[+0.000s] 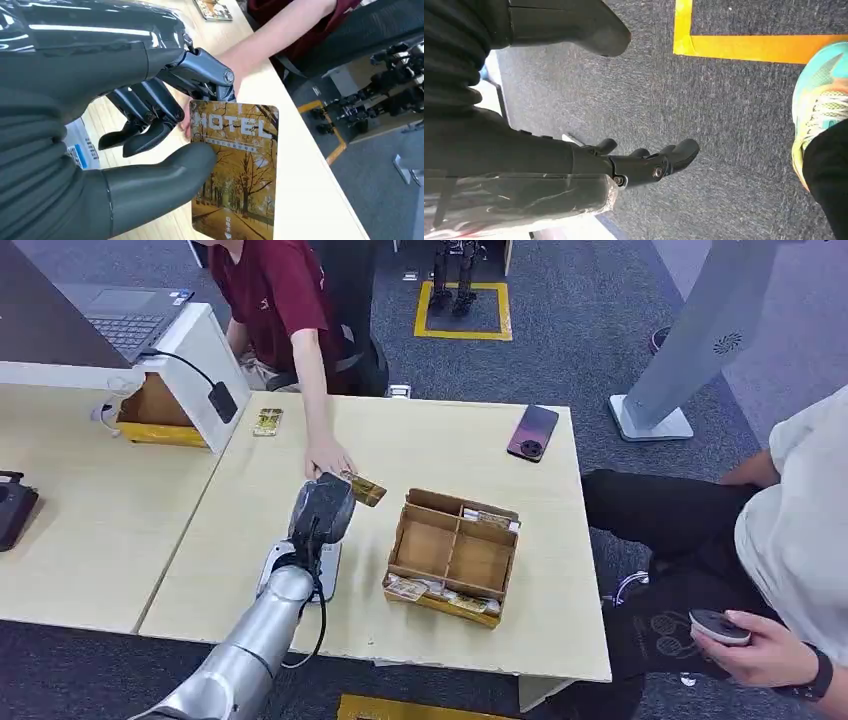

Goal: Pass the card to the sensor for recognition and then transmit it.

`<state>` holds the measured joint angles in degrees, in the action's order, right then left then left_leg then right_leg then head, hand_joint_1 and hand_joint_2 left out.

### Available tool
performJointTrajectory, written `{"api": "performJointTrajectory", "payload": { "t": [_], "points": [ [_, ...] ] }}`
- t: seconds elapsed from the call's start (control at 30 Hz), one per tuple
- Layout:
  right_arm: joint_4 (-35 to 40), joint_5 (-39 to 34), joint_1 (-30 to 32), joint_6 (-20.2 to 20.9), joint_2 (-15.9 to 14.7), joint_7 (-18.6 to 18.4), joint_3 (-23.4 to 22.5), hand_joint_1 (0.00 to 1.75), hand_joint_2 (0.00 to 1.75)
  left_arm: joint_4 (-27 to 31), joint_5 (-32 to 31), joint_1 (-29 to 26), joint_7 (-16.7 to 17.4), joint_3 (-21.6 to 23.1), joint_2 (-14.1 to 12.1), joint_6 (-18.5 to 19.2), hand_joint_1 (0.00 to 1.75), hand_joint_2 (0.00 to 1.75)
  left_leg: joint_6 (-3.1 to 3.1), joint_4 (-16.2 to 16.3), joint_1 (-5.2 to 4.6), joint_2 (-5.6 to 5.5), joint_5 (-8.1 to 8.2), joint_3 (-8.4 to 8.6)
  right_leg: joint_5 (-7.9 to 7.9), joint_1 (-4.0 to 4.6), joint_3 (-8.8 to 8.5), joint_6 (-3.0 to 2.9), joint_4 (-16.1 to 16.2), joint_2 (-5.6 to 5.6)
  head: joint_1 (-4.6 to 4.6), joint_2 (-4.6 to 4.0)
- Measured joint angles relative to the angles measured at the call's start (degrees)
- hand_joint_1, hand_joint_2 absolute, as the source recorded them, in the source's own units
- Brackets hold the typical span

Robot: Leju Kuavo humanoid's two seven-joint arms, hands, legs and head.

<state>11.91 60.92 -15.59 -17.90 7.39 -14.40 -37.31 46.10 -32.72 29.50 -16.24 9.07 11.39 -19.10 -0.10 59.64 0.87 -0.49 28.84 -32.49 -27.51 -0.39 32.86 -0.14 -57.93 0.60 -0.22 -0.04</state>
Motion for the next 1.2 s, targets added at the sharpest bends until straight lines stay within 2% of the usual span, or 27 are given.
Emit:
{"api": "performJointTrajectory", "payload": {
  "t": [0.33, 0.7, 1.2],
  "points": [
    [0.0, 1.0, -0.2, 0.1, 0.0, -0.2, -0.2, 0.0, 1.75, -1.5, 0.3, 0.4, 0.0, -2.3, -1.4, -2.2, 1.75, 1.75, 0.0, 0.0, 0.0, 0.0, 0.0, -0.01, 0.0, 0.0, 0.0, 0.0, 0.0, 0.0, 0.0, 0.0],
    [0.0, 1.1, -0.4, 0.1, 0.0, -0.1, -0.6, 0.0, 1.75, -2.8, 0.8, 0.6, -0.8, -4.3, -3.1, -2.0, 1.75, 1.75, 0.0, 0.0, 0.0, 0.0, 0.0, -0.01, 0.0, 0.0, 0.0, 0.0, 0.0, 0.0, 0.0, 0.0],
    [0.0, 1.7, -0.4, 0.3, -0.1, 0.6, -1.9, 0.0, 1.75, -1.1, 1.0, -1.4, -1.4, -5.6, -4.0, 2.3, 1.75, 1.75, 0.0, 0.0, 0.0, 0.0, 0.0, -0.02, 0.0, 0.0, 0.0, 0.0, 0.0, 0.0, 0.0, 0.0]
  ]
}}
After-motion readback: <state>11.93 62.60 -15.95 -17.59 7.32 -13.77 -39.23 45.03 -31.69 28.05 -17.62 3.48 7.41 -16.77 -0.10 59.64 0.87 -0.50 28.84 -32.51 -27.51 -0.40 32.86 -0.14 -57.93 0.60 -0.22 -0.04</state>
